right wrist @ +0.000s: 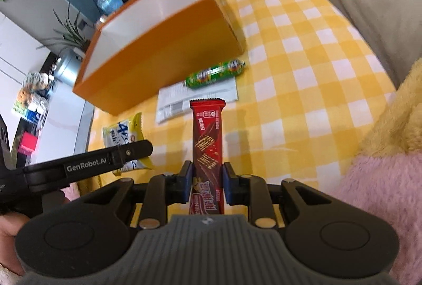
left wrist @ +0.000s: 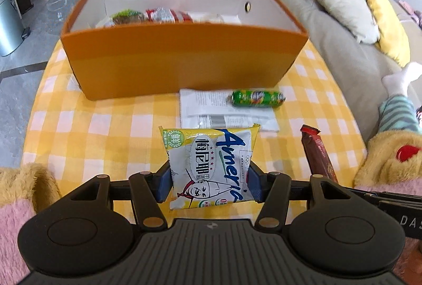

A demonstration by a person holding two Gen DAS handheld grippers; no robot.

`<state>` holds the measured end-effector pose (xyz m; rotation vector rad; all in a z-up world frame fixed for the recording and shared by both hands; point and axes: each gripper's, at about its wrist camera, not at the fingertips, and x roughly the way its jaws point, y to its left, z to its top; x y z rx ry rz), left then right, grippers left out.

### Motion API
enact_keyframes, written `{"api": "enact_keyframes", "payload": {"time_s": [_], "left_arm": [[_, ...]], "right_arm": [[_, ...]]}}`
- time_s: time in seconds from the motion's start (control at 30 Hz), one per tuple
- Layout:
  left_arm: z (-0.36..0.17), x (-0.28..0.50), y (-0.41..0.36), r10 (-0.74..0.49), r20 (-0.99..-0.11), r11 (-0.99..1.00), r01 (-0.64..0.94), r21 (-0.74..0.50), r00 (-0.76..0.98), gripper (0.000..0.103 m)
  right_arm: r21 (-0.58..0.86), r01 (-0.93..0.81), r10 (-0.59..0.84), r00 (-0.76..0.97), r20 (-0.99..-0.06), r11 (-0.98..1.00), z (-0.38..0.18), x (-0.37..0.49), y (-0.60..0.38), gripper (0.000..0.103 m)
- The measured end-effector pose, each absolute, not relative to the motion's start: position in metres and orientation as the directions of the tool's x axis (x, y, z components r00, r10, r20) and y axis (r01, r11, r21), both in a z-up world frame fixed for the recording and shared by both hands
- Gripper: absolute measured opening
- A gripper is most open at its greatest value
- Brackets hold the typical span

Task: Organize snacks
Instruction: 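Lift both held snacks and carry them over the orange box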

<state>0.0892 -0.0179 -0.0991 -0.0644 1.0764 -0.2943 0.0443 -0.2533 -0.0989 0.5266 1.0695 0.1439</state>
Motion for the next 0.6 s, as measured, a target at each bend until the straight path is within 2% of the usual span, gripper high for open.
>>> {"api": "enact_keyframes", "payload": {"time_s": [0.2, 0.6], "left_arm": [[-0.073, 0.091, -0.010, -0.247, -0.811, 0.967, 0.190, -0.171, 0.530, 0.064], [-0.027, 0.122, 0.002, -0.234, -0.744, 0.970, 0.205, -0.132, 0.626, 0.064]], "right_arm": [[0.540, 0.118, 0.406, 0.533, -0.743, 0.833, -0.076, 0.048, -0.257, 0.020], [0.452, -0.076, 0.394, 0.631, -0.668, 0.889, -0.017, 0.097, -0.233, 0.020]]}}
